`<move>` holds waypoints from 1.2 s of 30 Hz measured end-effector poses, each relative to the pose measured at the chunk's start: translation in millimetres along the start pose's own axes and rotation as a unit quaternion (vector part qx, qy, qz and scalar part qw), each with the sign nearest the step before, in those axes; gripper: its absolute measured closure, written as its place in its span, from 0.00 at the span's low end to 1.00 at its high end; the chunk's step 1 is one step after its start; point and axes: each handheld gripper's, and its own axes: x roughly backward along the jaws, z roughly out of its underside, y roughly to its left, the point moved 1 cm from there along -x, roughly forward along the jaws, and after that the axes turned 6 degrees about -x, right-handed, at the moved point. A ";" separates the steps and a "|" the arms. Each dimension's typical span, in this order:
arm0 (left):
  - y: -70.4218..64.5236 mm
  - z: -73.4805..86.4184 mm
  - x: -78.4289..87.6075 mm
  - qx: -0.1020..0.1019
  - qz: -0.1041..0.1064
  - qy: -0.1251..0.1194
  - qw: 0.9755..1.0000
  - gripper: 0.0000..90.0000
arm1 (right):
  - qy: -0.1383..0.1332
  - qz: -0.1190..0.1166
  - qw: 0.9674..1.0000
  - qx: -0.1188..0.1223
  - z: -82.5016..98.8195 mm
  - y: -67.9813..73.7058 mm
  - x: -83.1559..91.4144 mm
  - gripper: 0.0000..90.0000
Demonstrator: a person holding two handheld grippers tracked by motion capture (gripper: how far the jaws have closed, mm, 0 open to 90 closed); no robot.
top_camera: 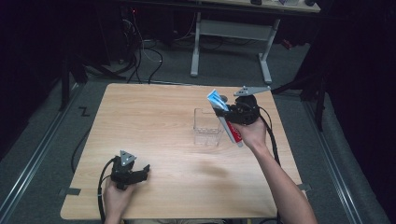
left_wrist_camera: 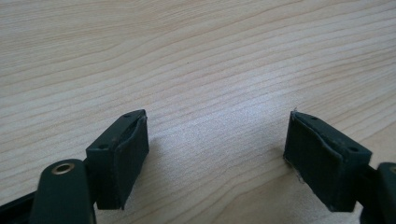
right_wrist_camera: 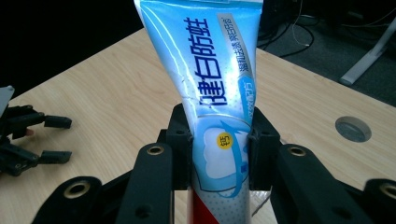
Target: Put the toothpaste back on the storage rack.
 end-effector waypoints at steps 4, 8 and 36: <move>0.0 0.0 0.1 0.000 0.000 0.001 1.000 0.25 | -0.005 0.004 1.000 -0.002 -5.9 -2.0 -5.8 0.76; -0.1 0.0 0.0 0.000 0.000 0.000 1.000 0.25 | -0.010 0.006 1.000 -0.002 -10.1 -3.6 -9.9 0.76; 0.5 0.1 0.1 0.000 0.001 0.000 1.000 0.25 | -0.040 0.016 0.999 -0.006 -39.9 -3.7 -40.1 0.75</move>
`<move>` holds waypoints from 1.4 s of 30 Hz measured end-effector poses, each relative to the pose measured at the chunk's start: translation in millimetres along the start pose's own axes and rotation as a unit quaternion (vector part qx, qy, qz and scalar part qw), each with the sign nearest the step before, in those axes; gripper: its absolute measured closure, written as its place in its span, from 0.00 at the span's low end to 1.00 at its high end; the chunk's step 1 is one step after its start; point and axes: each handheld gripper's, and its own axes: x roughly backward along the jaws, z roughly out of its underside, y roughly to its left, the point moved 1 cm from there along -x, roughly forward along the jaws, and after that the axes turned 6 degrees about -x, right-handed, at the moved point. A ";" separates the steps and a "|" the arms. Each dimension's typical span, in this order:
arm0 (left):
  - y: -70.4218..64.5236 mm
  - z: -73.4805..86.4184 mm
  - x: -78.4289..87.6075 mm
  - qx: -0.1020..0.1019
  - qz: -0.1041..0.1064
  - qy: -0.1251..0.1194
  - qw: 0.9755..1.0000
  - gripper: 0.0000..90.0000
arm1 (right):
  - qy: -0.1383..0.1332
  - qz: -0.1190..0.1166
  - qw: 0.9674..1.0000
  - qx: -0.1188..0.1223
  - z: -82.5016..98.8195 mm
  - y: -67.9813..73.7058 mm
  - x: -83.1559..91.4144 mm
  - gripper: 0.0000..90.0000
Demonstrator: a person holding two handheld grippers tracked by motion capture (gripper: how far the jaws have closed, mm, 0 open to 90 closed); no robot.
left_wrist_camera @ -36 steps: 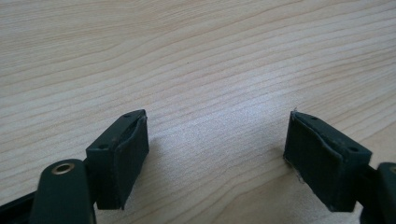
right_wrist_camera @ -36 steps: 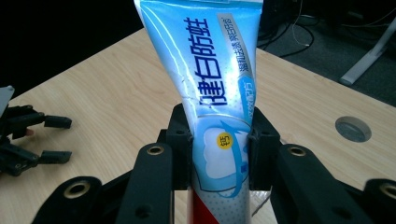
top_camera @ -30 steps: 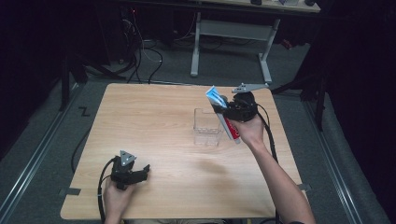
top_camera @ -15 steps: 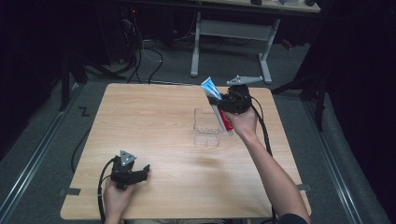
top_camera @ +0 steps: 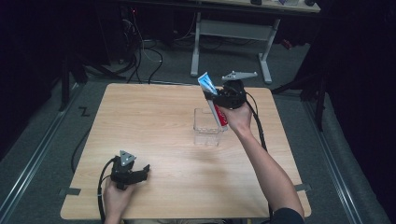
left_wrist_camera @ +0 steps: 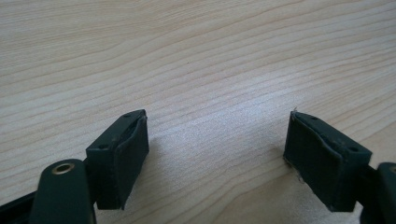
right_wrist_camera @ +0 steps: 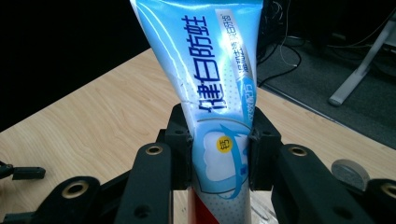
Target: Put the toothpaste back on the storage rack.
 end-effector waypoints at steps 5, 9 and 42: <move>0.1 0.0 0.0 0.000 0.000 0.000 1.000 0.25 | -0.005 0.004 1.000 0.003 -2.7 1.5 -7.4 0.75; 0.1 0.0 0.0 0.001 0.000 -0.001 1.000 0.25 | -0.005 0.009 1.000 -0.002 -1.6 -0.4 -14.7 0.75; 0.4 0.0 0.2 0.000 0.001 0.000 1.000 0.25 | 0.021 0.019 1.000 -0.007 17.5 -6.6 -34.6 0.74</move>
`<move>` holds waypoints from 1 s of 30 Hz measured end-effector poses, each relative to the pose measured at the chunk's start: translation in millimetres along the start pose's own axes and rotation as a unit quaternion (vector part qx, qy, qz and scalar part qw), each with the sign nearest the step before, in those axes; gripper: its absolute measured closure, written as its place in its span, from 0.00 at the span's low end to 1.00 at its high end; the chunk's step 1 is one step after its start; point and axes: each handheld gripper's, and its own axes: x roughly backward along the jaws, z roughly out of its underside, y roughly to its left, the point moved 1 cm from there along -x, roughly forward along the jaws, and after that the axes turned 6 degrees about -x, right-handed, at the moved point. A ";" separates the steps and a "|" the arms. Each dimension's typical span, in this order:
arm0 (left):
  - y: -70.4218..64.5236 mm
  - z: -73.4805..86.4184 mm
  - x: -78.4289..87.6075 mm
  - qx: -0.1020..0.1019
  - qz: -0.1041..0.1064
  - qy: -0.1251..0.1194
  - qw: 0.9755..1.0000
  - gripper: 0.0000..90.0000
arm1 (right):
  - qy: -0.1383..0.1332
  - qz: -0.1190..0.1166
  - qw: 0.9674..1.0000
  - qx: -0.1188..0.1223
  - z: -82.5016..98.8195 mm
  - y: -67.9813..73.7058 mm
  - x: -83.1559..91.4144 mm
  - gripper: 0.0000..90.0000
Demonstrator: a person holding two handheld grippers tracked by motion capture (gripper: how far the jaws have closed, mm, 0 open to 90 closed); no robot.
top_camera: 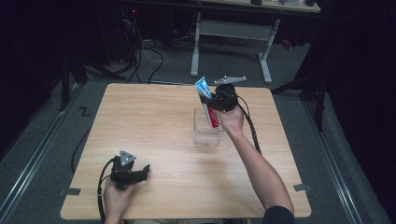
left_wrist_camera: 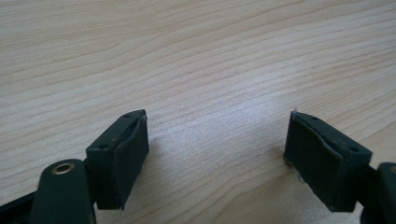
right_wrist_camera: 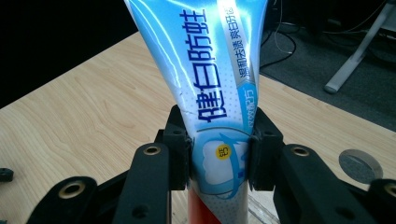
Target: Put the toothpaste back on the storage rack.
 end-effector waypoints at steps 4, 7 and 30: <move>-0.1 0.0 -0.1 0.001 0.000 -0.001 1.000 0.25 | 0.003 -0.001 1.000 -0.002 1.7 -0.3 -0.4 0.74; -0.2 0.0 0.0 0.002 0.001 0.000 1.000 0.25 | 0.004 -0.001 1.000 -0.001 3.4 -0.4 -0.9 0.74; -0.4 0.0 -0.1 0.002 0.000 -0.001 1.000 0.25 | 0.031 -0.001 1.000 -0.004 23.5 -6.2 -4.4 0.74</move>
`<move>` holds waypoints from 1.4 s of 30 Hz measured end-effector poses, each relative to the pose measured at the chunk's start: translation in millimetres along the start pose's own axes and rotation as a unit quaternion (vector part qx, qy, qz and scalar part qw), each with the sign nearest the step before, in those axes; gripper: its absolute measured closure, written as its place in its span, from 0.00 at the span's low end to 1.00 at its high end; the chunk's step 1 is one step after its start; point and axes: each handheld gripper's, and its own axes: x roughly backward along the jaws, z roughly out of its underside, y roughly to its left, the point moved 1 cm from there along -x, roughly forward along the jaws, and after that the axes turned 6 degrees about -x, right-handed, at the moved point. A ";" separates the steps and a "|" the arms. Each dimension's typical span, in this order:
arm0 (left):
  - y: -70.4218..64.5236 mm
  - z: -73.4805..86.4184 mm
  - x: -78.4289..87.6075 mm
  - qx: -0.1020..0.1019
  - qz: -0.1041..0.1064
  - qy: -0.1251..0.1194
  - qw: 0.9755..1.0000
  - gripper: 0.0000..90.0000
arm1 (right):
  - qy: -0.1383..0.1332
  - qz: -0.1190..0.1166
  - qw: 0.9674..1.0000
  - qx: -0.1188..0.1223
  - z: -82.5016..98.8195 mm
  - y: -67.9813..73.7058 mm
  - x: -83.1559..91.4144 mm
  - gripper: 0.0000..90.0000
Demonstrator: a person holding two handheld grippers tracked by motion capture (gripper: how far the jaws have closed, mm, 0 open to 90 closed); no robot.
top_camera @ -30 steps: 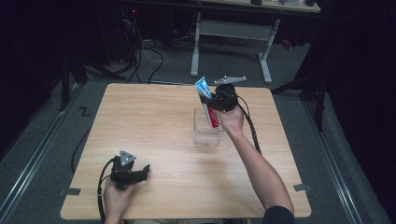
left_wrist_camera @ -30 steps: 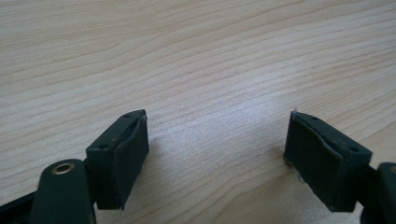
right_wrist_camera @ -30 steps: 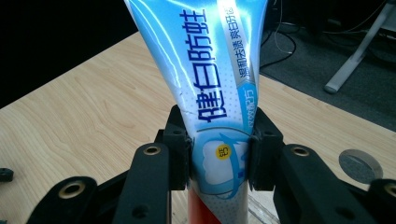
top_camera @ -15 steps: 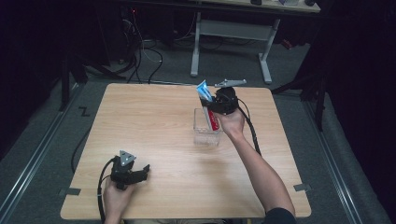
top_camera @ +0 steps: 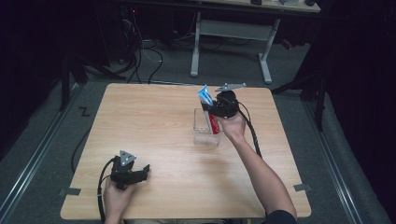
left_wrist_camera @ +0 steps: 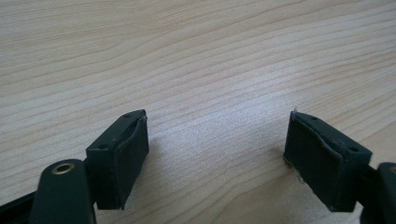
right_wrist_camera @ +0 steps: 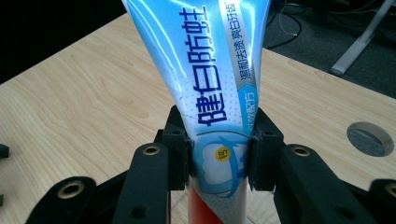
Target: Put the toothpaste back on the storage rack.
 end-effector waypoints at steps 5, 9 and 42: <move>-0.1 0.0 -0.1 0.000 0.000 0.000 1.000 0.25 | 0.007 0.003 1.000 0.007 3.9 -0.9 0.0 0.73; -0.1 0.0 0.0 0.000 0.000 0.000 1.000 0.25 | 0.013 0.007 1.000 0.013 5.8 0.0 -0.1 0.73; -0.1 0.0 0.0 0.000 0.000 0.000 1.000 0.25 | 0.039 0.009 0.999 0.021 23.9 4.5 -15.6 0.72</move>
